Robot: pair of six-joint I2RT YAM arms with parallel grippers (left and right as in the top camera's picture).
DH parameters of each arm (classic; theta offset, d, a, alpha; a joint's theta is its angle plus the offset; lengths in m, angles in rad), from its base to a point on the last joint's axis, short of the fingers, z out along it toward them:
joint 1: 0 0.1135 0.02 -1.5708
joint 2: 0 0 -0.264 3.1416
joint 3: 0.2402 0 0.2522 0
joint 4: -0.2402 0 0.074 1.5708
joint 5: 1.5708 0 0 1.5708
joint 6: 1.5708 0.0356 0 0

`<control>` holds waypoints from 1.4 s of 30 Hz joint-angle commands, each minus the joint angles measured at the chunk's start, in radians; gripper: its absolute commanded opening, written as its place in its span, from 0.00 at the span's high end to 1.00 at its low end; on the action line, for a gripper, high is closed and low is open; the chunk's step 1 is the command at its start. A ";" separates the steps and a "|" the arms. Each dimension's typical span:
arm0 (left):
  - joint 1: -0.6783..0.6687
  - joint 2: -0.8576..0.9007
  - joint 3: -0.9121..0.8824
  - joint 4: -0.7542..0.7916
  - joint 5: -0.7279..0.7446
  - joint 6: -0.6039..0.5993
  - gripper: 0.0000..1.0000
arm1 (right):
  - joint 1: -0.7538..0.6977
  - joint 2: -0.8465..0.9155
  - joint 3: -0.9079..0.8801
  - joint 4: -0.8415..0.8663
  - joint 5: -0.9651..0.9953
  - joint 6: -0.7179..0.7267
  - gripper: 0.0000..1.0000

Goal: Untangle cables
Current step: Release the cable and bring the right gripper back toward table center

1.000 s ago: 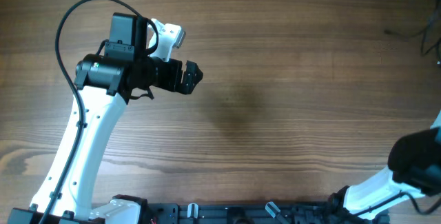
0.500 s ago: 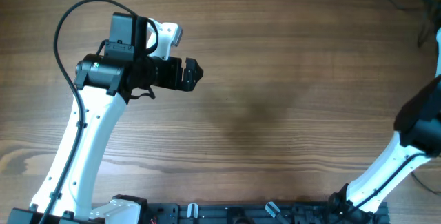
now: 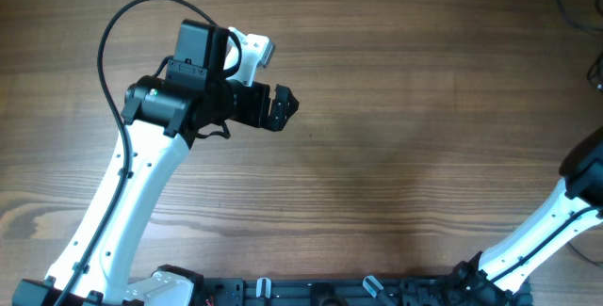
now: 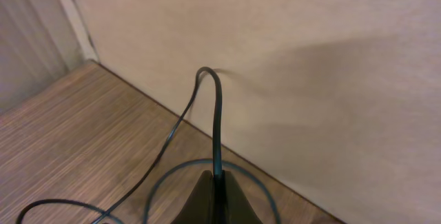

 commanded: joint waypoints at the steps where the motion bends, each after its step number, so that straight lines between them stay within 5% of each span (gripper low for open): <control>1: -0.004 -0.016 -0.005 0.006 -0.012 -0.013 0.00 | 0.007 0.030 0.026 -0.007 0.006 -0.013 0.96; 5: -0.004 -0.013 -0.005 0.006 -0.014 -0.005 0.00 | 0.010 0.030 0.026 -0.031 -0.024 0.000 0.12; 6: -0.004 -0.013 -0.005 0.006 -0.014 -0.003 0.00 | 0.012 0.030 0.026 -0.036 -0.029 0.006 0.01; 14: -0.006 -0.013 -0.005 0.000 -0.013 0.015 0.00 | 0.088 0.016 0.064 -0.153 -0.078 0.006 0.00; 25: -0.005 -0.015 -0.004 0.108 -0.093 0.066 0.00 | 0.254 -0.320 0.076 -0.414 0.017 0.061 0.01; 34: -0.005 -0.080 0.003 0.203 -0.244 0.066 0.00 | 0.263 -0.584 0.076 -0.616 -0.259 0.122 0.01; 42: -0.002 -0.225 0.003 0.237 -0.486 0.066 0.00 | 0.307 -0.623 0.076 -0.820 -0.268 0.144 0.01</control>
